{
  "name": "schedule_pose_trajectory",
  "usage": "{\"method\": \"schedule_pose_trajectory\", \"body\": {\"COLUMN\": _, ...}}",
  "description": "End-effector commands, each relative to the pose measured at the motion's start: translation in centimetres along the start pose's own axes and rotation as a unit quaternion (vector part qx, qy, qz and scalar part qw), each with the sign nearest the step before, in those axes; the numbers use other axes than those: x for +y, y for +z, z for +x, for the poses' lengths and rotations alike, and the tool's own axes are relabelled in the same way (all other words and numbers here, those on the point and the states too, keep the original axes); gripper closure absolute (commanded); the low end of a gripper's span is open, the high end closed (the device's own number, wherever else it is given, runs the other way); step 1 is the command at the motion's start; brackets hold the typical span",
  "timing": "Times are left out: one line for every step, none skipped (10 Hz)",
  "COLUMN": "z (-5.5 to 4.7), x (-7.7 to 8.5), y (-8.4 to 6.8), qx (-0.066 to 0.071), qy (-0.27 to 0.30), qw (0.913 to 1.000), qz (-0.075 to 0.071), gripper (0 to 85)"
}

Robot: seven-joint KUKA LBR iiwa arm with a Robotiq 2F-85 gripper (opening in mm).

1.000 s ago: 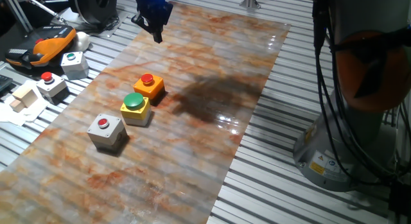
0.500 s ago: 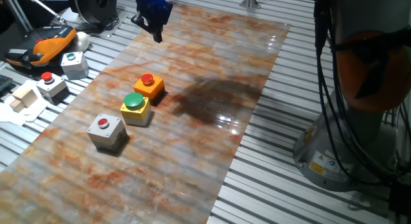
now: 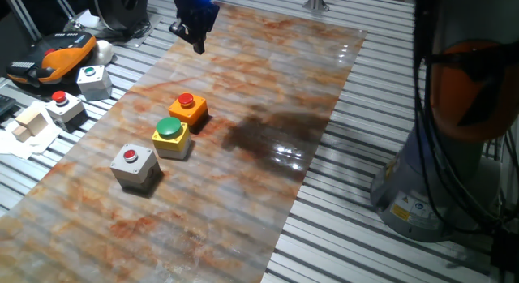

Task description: Press three buttons from left to right in sequence

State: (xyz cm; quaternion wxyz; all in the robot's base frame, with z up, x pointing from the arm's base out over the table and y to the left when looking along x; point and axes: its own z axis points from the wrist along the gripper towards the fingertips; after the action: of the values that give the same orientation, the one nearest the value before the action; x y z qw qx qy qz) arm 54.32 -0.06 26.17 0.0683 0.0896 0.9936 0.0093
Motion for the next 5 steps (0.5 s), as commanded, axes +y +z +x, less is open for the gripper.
{"method": "schedule_pose_trajectory", "body": {"z": 0.00, "x": 0.04, "y": 0.02, "qx": 0.009, "qy": 0.002, "qw": 1.0000, "qz": -0.001, "gripper": 85.0}}
{"method": "schedule_pose_trajectory", "body": {"z": 0.00, "x": 0.04, "y": 0.02, "qx": 0.014, "qy": 0.006, "qw": 0.9999, "qz": 0.003, "gripper": 85.0}}
{"method": "schedule_pose_trajectory", "body": {"z": 0.00, "x": 0.04, "y": 0.02, "qx": 0.019, "qy": 0.007, "qw": 0.9998, "qz": 0.003, "gripper": 85.0}}
{"method": "schedule_pose_trajectory", "body": {"z": 0.00, "x": 0.04, "y": 0.02, "qx": 0.020, "qy": 0.008, "qw": 0.9998, "qz": 0.005, "gripper": 85.0}}
{"method": "schedule_pose_trajectory", "body": {"z": -0.31, "x": 0.06, "y": 0.30, "qx": 0.017, "qy": 0.006, "qw": 0.9997, "qz": 0.016, "gripper": 85.0}}
